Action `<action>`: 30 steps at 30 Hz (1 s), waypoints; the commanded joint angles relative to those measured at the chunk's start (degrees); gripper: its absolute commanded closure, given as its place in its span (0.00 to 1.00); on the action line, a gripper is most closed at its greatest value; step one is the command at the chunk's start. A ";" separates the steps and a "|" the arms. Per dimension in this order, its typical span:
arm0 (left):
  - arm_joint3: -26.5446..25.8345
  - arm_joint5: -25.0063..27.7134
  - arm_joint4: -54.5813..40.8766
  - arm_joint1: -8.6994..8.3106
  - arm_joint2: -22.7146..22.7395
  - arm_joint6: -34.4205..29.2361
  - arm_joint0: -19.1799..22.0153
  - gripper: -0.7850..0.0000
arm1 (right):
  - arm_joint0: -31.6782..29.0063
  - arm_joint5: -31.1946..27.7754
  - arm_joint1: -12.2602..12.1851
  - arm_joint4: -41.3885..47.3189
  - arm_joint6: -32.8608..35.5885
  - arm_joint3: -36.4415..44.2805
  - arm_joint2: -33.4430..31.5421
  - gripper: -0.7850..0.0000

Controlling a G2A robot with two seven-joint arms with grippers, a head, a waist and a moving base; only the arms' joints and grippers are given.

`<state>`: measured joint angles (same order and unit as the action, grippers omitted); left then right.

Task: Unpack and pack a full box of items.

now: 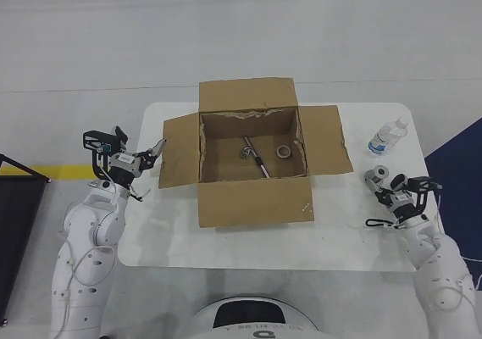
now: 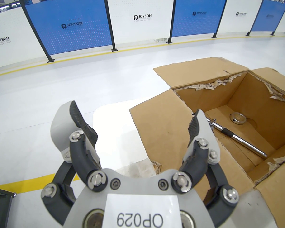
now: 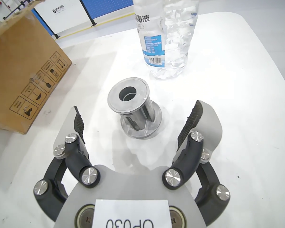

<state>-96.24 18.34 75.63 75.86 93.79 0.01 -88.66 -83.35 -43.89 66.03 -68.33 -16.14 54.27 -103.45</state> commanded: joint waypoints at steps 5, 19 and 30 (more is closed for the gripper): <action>0.00 0.00 0.00 0.00 0.00 0.00 0.00 0.00 | -5.08 -1.87 -0.03 10.67 6.76 9.06 -1.82 0.00; 0.00 0.00 0.00 0.00 0.00 0.00 0.00 0.00 | -9.64 -1.30 0.11 26.12 20.72 18.78 -1.74 0.00; 0.00 0.00 0.00 0.00 0.00 0.00 0.00 0.00 | -11.85 1.39 0.41 33.88 23.27 30.57 -0.15 0.00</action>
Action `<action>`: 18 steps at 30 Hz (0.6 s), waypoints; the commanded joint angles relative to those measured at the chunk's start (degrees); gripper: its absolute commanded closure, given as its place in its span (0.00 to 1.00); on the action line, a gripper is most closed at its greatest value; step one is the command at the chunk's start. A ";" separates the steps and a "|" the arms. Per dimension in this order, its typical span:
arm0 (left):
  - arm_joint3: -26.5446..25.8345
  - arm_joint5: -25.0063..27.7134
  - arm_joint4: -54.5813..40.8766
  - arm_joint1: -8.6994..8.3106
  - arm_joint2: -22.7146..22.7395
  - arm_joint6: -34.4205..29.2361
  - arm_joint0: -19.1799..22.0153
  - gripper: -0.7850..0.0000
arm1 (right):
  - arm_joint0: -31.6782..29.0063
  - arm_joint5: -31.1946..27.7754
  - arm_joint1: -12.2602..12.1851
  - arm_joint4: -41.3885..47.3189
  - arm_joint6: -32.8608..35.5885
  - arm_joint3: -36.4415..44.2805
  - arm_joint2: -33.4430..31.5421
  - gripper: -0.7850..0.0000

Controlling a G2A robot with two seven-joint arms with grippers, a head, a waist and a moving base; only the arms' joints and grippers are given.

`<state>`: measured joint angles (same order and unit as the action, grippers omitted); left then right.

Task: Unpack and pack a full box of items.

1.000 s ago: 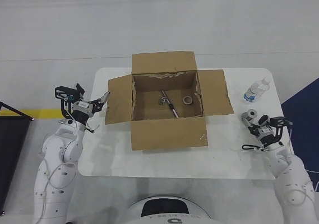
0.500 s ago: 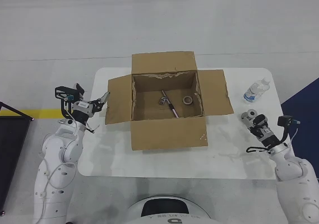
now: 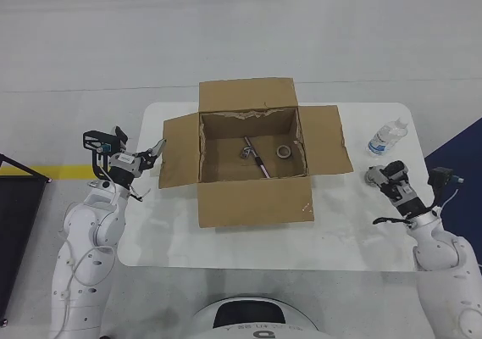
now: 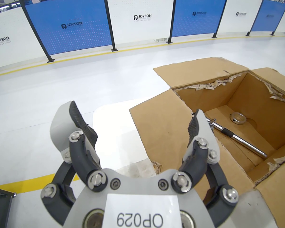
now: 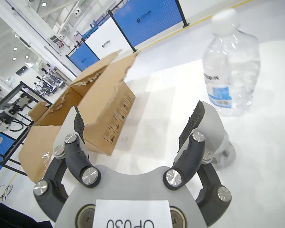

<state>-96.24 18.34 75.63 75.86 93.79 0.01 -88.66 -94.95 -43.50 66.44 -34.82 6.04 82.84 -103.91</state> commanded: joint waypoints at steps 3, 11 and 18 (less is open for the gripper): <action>0.00 0.00 0.00 0.00 0.00 0.00 0.00 0.00 | -0.43 3.57 0.00 3.35 4.67 5.83 1.39 0.00; 0.00 0.00 0.00 0.00 0.00 0.00 0.00 0.00 | 1.38 9.32 -0.43 15.25 17.76 15.14 4.68 0.00; 0.00 0.00 0.00 0.00 0.00 0.00 0.00 0.00 | 2.25 10.61 -0.85 22.27 25.15 17.31 5.20 0.00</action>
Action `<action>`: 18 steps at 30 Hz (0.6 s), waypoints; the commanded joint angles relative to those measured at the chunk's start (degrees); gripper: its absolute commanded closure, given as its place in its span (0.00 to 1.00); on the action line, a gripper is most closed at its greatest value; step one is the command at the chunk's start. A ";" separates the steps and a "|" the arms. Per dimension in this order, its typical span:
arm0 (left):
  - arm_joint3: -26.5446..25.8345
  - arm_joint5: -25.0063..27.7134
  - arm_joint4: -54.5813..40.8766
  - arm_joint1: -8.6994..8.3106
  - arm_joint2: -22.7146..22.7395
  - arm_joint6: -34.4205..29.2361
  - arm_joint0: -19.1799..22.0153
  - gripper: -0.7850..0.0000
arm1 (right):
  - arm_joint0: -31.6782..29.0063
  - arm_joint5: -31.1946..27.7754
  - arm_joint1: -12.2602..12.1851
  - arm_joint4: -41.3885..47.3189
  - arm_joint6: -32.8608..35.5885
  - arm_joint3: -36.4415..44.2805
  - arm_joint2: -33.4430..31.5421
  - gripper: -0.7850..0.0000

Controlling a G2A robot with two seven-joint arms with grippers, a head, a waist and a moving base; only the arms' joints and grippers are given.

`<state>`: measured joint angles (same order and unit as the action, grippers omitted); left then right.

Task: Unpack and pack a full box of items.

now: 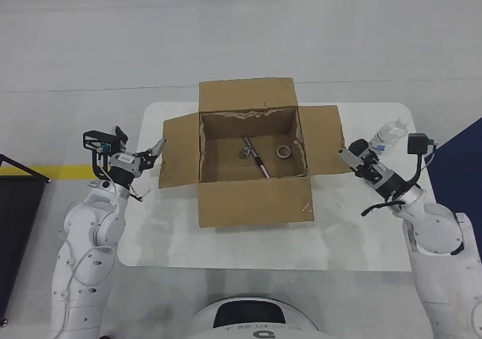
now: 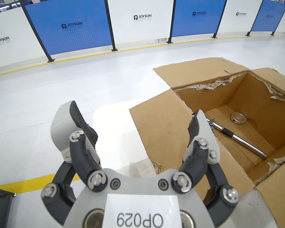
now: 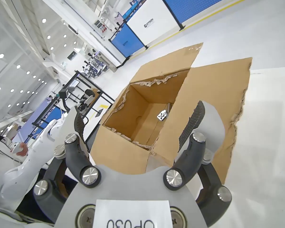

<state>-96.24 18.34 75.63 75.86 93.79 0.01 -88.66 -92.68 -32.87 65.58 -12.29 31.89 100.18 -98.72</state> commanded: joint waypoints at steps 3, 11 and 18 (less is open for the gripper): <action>0.00 0.00 0.00 0.00 0.00 0.00 0.00 0.00 | -0.01 -0.02 0.01 -0.26 -0.71 -0.03 0.01 0.00; 0.00 0.00 0.00 0.00 0.00 0.00 0.00 0.00 | 0.60 0.14 0.23 2.42 -2.14 0.46 1.41 0.00; 0.00 0.00 0.00 0.00 0.00 0.00 0.00 0.00 | 11.78 6.48 0.52 7.49 6.98 0.08 11.79 0.00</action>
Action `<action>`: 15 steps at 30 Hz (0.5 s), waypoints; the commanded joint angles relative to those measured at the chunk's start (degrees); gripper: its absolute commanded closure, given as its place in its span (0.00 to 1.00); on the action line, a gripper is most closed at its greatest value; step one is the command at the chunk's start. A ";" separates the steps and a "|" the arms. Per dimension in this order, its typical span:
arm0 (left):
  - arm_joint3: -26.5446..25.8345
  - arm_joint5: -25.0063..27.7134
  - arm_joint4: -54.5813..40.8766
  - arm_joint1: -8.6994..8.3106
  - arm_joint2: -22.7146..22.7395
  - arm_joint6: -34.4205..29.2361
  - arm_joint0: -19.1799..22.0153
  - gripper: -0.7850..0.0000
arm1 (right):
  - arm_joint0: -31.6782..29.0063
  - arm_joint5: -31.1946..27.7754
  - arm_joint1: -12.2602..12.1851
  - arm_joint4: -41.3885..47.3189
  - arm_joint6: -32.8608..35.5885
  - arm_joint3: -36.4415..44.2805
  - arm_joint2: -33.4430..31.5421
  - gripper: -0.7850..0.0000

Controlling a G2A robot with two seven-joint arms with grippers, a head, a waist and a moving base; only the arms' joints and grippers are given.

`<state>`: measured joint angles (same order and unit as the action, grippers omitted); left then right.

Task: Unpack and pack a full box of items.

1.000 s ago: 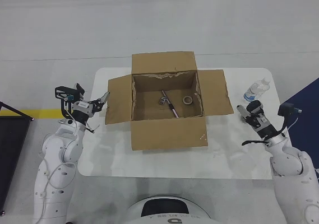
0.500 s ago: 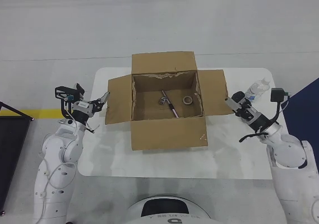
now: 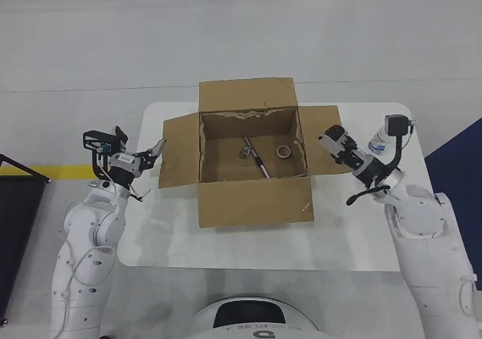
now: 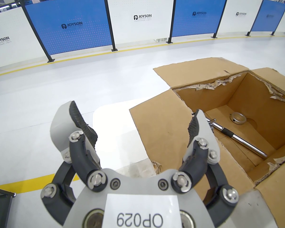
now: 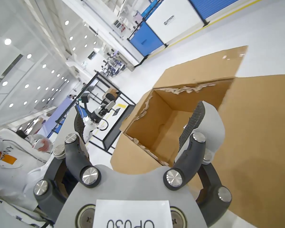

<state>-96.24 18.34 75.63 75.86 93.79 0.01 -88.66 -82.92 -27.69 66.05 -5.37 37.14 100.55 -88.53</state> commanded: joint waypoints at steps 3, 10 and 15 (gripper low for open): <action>0.00 0.00 0.00 0.00 0.00 0.00 0.00 0.00 | 7.78 5.07 0.32 2.16 6.96 -2.49 6.72 0.00; 0.00 0.00 0.00 0.00 0.00 0.00 0.00 0.00 | 19.79 13.27 2.02 2.30 12.93 -9.89 20.06 0.00; 0.00 0.00 0.00 0.00 0.00 0.00 0.00 0.00 | 26.10 18.69 3.49 -2.76 11.79 -15.65 27.74 0.00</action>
<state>-96.24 18.34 75.63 75.86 93.79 0.01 -88.66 -57.74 -10.07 69.37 -6.81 49.43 85.76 -61.86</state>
